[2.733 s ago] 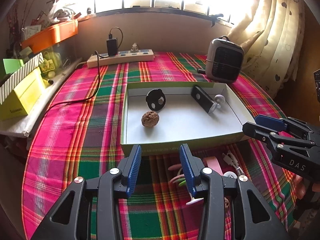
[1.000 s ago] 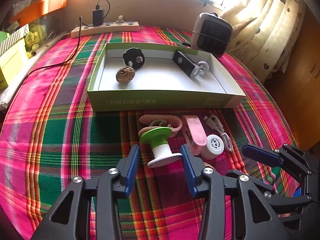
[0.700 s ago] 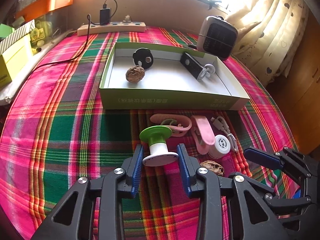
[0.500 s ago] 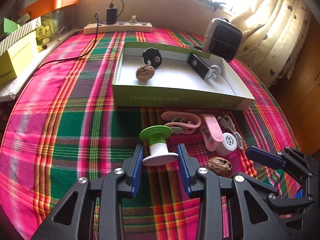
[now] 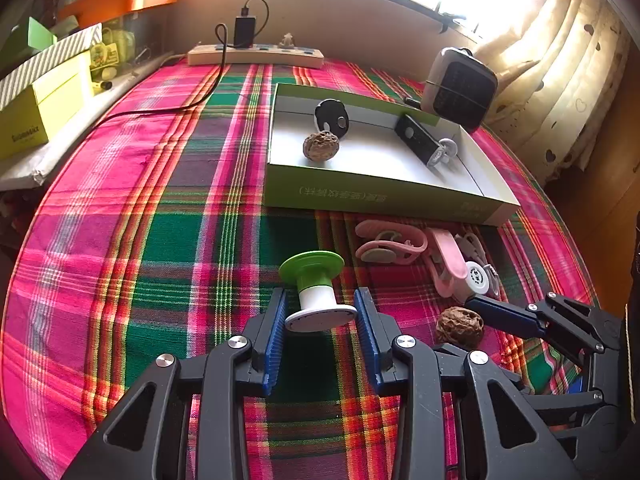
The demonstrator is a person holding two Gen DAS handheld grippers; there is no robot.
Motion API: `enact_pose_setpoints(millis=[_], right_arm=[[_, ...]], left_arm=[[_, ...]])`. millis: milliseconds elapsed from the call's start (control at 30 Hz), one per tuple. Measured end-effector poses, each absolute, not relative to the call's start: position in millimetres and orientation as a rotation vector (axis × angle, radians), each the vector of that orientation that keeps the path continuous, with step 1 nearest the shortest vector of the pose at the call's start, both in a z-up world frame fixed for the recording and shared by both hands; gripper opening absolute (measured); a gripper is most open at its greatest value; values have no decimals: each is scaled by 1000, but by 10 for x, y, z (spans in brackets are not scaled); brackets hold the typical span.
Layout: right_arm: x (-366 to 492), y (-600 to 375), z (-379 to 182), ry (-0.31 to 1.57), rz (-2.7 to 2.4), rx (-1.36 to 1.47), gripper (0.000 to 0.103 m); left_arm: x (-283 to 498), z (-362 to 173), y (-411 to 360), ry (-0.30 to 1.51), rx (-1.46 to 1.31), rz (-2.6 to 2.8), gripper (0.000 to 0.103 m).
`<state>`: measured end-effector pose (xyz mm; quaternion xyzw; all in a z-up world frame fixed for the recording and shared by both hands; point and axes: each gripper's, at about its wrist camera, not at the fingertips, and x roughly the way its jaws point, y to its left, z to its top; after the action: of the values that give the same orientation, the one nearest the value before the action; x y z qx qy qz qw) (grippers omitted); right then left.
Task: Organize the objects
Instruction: 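Grasp the green-and-white spool with the left tool while the right tool grasps the walnut, then lift the spool and the walnut off the cloth with both tools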
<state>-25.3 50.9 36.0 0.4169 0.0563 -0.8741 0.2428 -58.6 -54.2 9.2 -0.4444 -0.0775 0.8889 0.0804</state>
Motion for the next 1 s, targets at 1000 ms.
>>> enact_pose_setpoints(millis=[1000], right_arm=[[-271, 441, 307, 222, -2414, 1153, 31]], left_arm=[[-581, 93, -526, -222, -1323, 2661, 32]])
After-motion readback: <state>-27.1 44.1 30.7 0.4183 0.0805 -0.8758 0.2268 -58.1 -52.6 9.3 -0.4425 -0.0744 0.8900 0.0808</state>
